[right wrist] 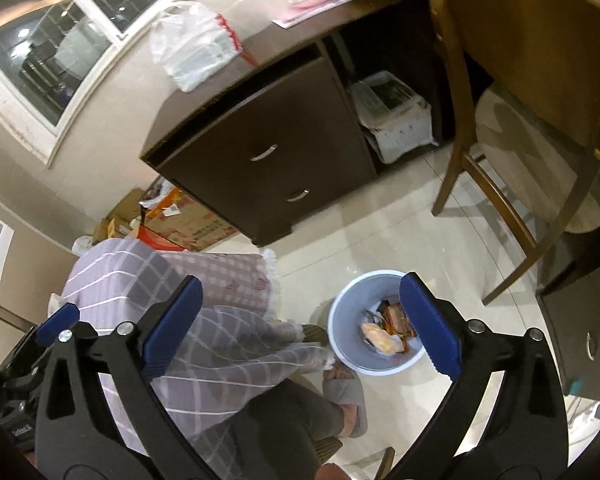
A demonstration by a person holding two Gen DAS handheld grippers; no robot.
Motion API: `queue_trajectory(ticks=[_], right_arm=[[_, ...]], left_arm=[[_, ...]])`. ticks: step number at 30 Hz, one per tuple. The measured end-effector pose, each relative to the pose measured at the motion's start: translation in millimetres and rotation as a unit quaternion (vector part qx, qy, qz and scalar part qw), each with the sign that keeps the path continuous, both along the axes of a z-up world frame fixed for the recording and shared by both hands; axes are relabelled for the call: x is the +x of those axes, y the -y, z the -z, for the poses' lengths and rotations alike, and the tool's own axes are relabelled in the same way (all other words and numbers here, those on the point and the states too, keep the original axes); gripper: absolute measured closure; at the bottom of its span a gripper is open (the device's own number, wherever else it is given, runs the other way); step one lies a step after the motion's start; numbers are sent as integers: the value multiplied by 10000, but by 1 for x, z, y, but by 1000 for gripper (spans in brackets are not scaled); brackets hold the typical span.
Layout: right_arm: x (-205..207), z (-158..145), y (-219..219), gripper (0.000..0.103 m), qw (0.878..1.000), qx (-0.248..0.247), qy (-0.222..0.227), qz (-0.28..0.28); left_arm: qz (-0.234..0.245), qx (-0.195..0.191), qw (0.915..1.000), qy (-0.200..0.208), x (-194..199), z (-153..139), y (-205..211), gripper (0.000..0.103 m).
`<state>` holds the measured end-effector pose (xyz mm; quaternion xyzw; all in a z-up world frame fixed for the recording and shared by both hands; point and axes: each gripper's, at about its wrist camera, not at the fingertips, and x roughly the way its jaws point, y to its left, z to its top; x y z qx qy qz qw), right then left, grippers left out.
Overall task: Collect trash
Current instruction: 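Move both tools back over the table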
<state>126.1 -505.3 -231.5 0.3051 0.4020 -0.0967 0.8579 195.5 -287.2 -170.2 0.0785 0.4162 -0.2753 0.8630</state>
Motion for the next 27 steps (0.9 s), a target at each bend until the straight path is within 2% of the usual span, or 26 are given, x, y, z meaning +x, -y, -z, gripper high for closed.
queue_trajectory(ticks=[7, 14, 24, 27], right_arm=[[5, -40, -43, 6, 9986, -224, 315, -350], [14, -73, -105, 6, 9924, -458, 583, -984], [31, -89, -208, 6, 9741, -684, 701, -2039], [34, -90, -247, 6, 9644, -752, 703, -2437]], left_arm=[[-345, -184, 9989, 240, -11, -25, -51, 9], [-926, -390, 9940, 434, -22, -46, -118, 9], [-1971, -458, 9766, 723, -43, -59, -227, 9], [-2302, -440, 9692, 757, -51, -56, -261, 9]])
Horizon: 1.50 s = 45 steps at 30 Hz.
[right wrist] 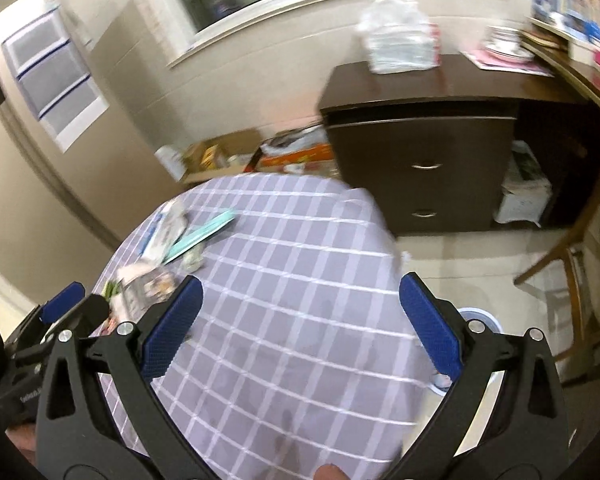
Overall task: Collect trash
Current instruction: 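Move both tools back over the table, then grasp the red-white snack stick with the right tool while the left tool grasps the green leaf toy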
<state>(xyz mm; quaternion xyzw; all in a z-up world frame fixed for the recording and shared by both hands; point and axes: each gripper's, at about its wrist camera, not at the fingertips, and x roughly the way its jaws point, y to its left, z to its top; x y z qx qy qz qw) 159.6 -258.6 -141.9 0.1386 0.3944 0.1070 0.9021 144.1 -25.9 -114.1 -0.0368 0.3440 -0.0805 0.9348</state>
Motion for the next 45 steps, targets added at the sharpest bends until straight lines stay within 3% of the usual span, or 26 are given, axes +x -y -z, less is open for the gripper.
queue_trajectory(ticks=[9, 15, 23, 25, 27, 28, 30, 32, 36, 40, 42, 45], right_arm=[[4, 4, -94, 6, 9947, -284, -61, -988], [1, 12, -138, 6, 9887, -488, -133, -1409], [-1, 27, -187, 6, 9782, -650, -289, -1949], [-1, 29, -198, 6, 9754, -660, -313, -2080], [-1, 32, -209, 6, 9723, -706, -308, -2205], [0, 34, -214, 6, 9709, -721, -304, -2263], [1, 37, -222, 7, 9690, -724, -326, -2341], [1, 42, -235, 7, 9657, -739, -363, -2464], [-2, 46, -268, 23, 9547, -767, -282, -2860], [-5, 54, -297, 29, 9435, -880, -195, -3188], [-5, 61, -311, 37, 9379, -961, -214, -3326], [-4, 70, -324, 40, 9346, -1047, -234, -3392]], left_arm=[[-998, -30, 9949, -125, -22, 20, -103, 9], [-1653, 63, 9855, -387, -15, 48, -163, 9], [-1756, 172, 9810, -808, 22, 85, -201, 10], [-1660, 189, 9811, -974, 33, 95, -203, 20], [-1468, 48, 9821, -1181, 41, 106, -205, 46], [-1428, 4, 9830, -1155, 42, 107, -206, 46], [-1285, -114, 9853, -1121, 39, 107, -206, 71], [-1241, -330, 9853, -1131, 35, 108, -210, 82], [-1386, -264, 9845, -1043, 21, 103, -217, 84], [-1606, -408, 9816, -947, -1, 98, -233, 84], [-1699, -460, 9799, -936, -9, 97, -239, 84], [-1844, -440, 9773, -948, -21, 97, -247, 84]])
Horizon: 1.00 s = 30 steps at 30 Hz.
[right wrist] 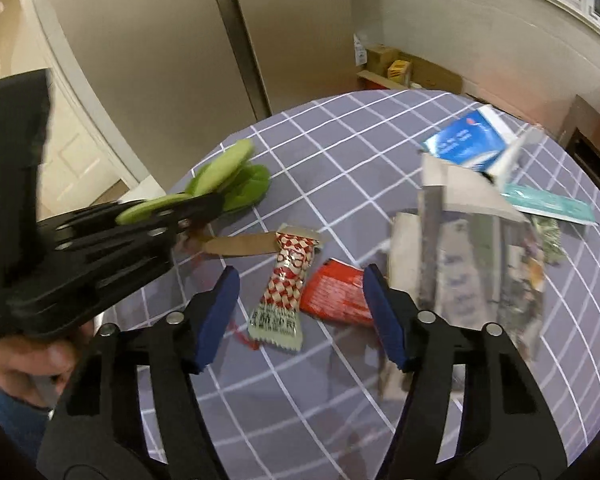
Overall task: Collect trash
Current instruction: 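Grasp the red-white snack stick with the right tool while the left tool grasps the green leaf toy, then carry both items to the wastebasket and open both tools to drop them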
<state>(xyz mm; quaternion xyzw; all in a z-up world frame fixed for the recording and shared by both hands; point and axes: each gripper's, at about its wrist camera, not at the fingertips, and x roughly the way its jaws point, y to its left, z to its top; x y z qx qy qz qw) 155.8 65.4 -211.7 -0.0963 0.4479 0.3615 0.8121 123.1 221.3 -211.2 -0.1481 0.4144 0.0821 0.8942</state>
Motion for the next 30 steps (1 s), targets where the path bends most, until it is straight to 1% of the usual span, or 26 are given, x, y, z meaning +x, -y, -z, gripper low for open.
queue_trajectory(ticks=[4, 5, 6, 8, 9, 10, 11, 12, 13, 15, 17, 18, 21, 24, 30], right_arm=[[3, 13, -17, 40, 9999, -82, 78, -66], [1, 16, -22, 46, 9997, -137, 128, -135], [-1, 20, -27, 50, 9994, -212, 174, -210], [-8, 23, -32, 54, 9978, -347, 481, -292], [-11, 24, -33, 62, 9966, -440, 617, -327], [-11, 24, -31, 71, 9965, -434, 623, -345], [-9, 23, -27, 83, 9976, -347, 499, -343], [-6, 22, -23, 85, 9985, -260, 336, -346], [-4, 20, -17, 85, 9992, -147, 206, -309], [-5, 14, -6, 85, 9995, -19, 228, -237], [-2, 6, 10, 85, 9994, 309, 32, -165], [-3, 3, 15, 85, 9991, 400, 5, -147], [-3, -12, 34, 85, 9984, 561, 83, -20], [-2, -28, 59, 85, 9960, 870, 85, 156], [-2, -59, 119, 85, 9897, 1261, 262, 630]], left_arm=[[-197, -73, 9998, 6, -18, 0, -9, 84], [-219, -91, 9997, 9, -20, 0, -11, 84], [-252, -108, 9996, 19, -24, 0, -12, 84], [-275, -139, 9995, 37, -30, -1, -12, 84], [-278, -154, 9995, 43, -31, -2, -11, 84], [-279, -164, 9995, 52, -33, -2, -10, 84], [-269, -175, 9995, 60, -35, -3, -9, 84], [-252, -189, 9995, 69, -34, -4, -7, 84], [-241, -188, 9995, 82, -36, -6, -5, 84], [-230, -168, 9995, 112, -38, -10, 0, 84], [-215, -170, 9995, 176, -39, -16, 5, 84], [-204, -157, 9994, 210, -40, -20, 7, 84], [-107, -126, 9993, 346, -41, -33, 18, 84], [47, -85, 9987, 492, -40, -48, 31, 84], [399, -3, 9961, 781, -35, -78, 64, 84]])
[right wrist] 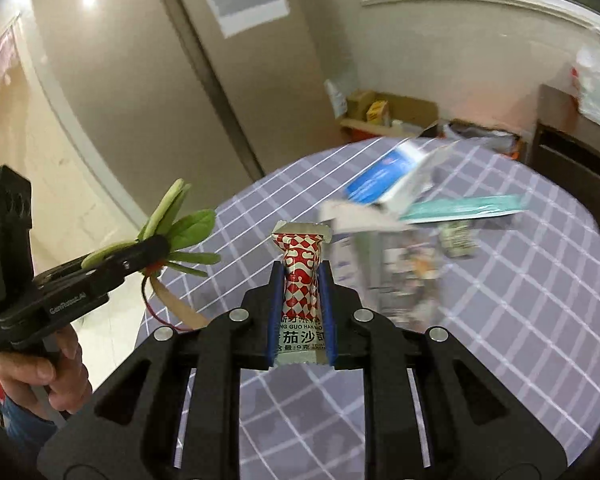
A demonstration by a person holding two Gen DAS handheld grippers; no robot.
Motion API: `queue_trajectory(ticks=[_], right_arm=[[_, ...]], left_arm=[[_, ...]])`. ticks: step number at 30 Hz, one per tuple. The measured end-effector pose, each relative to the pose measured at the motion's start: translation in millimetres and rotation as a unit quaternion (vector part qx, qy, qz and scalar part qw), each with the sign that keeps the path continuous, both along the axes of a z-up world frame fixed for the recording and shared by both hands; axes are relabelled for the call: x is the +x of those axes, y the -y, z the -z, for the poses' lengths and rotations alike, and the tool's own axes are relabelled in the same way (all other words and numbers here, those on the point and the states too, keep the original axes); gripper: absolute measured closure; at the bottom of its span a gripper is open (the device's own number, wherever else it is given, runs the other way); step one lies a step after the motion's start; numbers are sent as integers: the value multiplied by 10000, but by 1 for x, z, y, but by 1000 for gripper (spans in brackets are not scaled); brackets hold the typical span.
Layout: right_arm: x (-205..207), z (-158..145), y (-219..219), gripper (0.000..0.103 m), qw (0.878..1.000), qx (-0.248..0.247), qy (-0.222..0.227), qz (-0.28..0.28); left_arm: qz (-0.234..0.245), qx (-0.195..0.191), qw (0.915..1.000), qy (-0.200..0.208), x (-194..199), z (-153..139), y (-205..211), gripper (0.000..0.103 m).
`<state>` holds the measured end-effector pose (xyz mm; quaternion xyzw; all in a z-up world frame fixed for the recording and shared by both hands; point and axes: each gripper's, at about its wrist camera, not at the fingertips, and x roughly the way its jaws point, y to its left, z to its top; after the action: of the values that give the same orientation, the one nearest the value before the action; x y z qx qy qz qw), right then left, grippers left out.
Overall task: Collect trash
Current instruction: 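Carry both items to the wastebasket and open both tools to drop them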
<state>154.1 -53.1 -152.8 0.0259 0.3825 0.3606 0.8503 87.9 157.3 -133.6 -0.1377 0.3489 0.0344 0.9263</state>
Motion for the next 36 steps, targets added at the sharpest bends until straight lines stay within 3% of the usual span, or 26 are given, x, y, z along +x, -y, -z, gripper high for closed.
queue_trajectory(ticks=[11, 18, 26, 36], right_arm=[[2, -30, 134, 85, 9911, 439, 215, 1238], [-4, -33, 213, 85, 9784, 574, 281, 1968], [-17, -28, 295, 85, 9590, 623, 286, 2750], [-31, 3, 379, 85, 9299, 614, -8, 3626]], left_arm=[[976, 222, 9940, 439, 27, -45, 99, 84], [1659, 308, 9841, 551, 42, -55, 169, 84], [2327, 292, 9709, 493, 57, -51, 240, 84], [3102, 206, 9503, 188, 76, -25, 335, 84]])
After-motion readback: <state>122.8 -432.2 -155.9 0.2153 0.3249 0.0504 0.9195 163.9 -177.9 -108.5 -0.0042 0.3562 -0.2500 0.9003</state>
